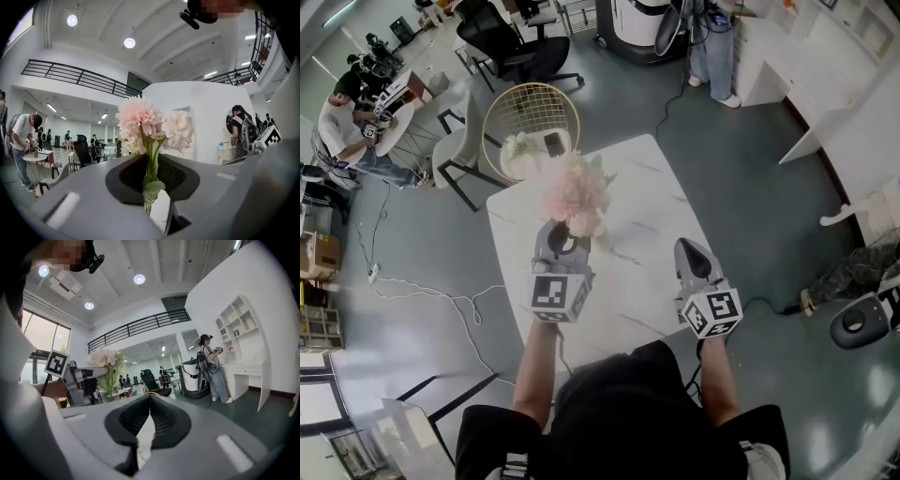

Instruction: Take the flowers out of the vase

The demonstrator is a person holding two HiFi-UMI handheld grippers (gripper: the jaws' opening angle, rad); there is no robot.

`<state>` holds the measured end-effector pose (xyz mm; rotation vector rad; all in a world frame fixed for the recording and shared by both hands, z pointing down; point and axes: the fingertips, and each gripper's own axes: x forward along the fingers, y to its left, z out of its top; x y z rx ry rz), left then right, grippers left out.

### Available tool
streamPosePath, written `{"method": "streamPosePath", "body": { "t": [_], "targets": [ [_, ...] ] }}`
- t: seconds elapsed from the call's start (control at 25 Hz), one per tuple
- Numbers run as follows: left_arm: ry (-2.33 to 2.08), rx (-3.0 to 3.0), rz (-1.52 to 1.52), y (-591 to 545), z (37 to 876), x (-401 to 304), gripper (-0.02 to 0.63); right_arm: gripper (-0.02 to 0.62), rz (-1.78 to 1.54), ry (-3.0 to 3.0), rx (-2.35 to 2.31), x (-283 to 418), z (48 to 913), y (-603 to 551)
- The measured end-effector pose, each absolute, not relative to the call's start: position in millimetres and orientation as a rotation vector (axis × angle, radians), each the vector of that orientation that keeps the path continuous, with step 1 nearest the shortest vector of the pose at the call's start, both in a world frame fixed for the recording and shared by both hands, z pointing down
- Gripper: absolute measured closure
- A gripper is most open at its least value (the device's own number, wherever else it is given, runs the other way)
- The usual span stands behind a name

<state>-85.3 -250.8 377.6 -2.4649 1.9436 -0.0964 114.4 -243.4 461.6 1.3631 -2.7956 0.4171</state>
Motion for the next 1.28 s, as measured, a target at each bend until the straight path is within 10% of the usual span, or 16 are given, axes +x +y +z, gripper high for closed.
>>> {"method": "streamPosePath", "body": {
  "t": [1.28],
  "targets": [
    [2.056,-2.413,-0.089,-151,390,-161,0.543,0.59,0.353,-2.823,1.244,42,453,-182]
  ]
}}
